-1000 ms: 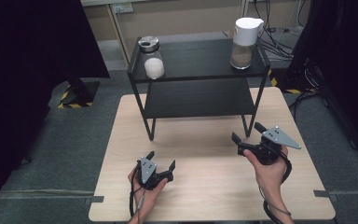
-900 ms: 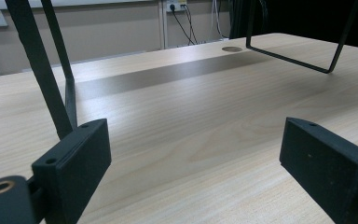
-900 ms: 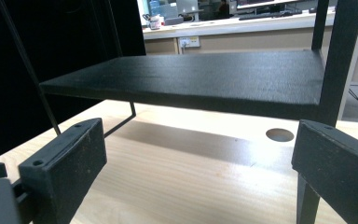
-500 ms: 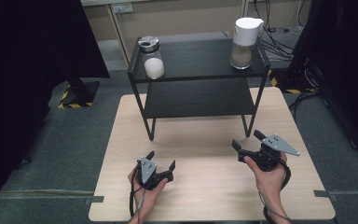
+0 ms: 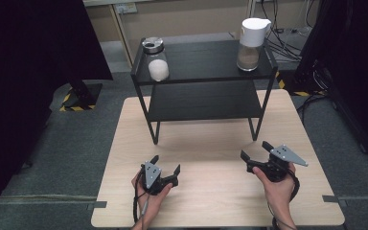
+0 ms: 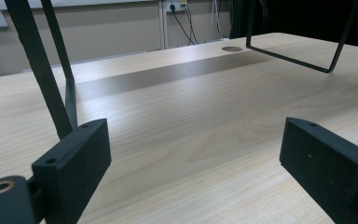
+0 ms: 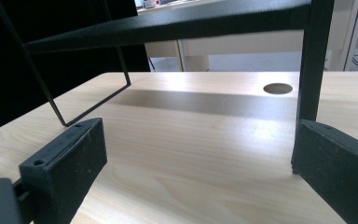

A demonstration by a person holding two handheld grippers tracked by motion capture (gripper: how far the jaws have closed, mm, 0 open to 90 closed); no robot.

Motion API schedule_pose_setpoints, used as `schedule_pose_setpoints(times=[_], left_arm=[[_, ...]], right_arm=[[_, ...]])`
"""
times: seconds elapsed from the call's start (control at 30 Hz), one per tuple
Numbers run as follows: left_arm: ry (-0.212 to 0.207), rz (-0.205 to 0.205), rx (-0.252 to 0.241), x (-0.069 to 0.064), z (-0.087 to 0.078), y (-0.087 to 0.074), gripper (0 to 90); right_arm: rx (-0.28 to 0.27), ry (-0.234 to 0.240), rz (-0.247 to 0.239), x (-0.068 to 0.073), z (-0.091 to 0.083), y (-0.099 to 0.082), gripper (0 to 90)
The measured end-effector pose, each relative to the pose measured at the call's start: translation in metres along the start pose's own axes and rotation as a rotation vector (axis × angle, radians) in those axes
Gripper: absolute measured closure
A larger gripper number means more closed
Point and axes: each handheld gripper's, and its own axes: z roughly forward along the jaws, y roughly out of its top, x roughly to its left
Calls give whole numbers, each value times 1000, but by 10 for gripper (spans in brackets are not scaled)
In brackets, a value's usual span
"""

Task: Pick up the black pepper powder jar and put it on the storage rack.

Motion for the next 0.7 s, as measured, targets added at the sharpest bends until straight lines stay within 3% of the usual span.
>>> schedule_pose_setpoints(times=[0.7], left_arm=[[0, -5, -1, 0, 0, 0, 84]], right_arm=[[22, -1, 18, -1, -3, -32, 39]])
